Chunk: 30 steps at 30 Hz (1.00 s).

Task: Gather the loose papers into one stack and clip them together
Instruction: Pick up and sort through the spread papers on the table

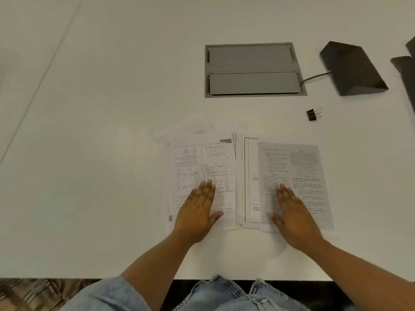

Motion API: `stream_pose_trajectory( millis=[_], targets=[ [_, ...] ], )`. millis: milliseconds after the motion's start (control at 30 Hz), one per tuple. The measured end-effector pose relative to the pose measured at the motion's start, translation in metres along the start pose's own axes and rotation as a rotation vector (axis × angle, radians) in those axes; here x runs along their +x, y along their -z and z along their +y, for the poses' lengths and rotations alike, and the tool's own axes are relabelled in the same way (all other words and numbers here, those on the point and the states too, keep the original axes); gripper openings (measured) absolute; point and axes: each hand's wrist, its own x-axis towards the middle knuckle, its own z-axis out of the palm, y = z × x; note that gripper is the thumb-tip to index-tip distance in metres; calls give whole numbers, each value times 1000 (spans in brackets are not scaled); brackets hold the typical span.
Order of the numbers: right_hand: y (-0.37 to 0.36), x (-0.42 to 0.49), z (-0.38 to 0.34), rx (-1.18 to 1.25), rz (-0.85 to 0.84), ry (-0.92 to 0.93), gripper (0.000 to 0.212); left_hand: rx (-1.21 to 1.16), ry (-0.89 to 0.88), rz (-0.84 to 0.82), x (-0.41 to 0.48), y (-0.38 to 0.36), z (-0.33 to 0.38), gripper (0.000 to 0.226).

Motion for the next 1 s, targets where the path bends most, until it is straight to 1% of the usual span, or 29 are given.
stream_pose_trajectory(
  millis=[100,267,367,467,567,600,667,733,767,800,833,900,1000],
  targets=[
    [-2,-3,3,-15,-45,-39,82,25,19,-41,0,-3,-3,78],
    [3,1,7,-13,-51,-41,77,8,56,-60,3,-3,-7,82],
    [8,1,11,37,-1,-93,78,9,56,-20,7,6,1,87],
    [16,0,22,137,131,-240,77,-57,81,54,13,17,23,84],
    [26,0,35,271,269,-517,83,-197,160,120,23,27,51,75],
    [29,1,39,301,276,-609,88,-256,179,135,27,28,62,73],
    [35,1,44,286,217,-722,101,-443,249,159,36,30,82,72],
    [38,2,47,239,150,-758,108,-686,408,144,47,32,101,75],
    [39,2,48,231,133,-764,108,-774,495,114,53,33,109,78],
    [41,3,50,233,123,-770,106,-810,554,78,59,32,116,81],
    [42,3,51,246,117,-774,106,-807,590,45,63,31,122,82],
    [44,4,54,312,115,-798,109,-773,636,31,68,30,132,82],
    [42,2,61,453,132,-828,116,-769,682,88,72,30,138,79]
  ],
)
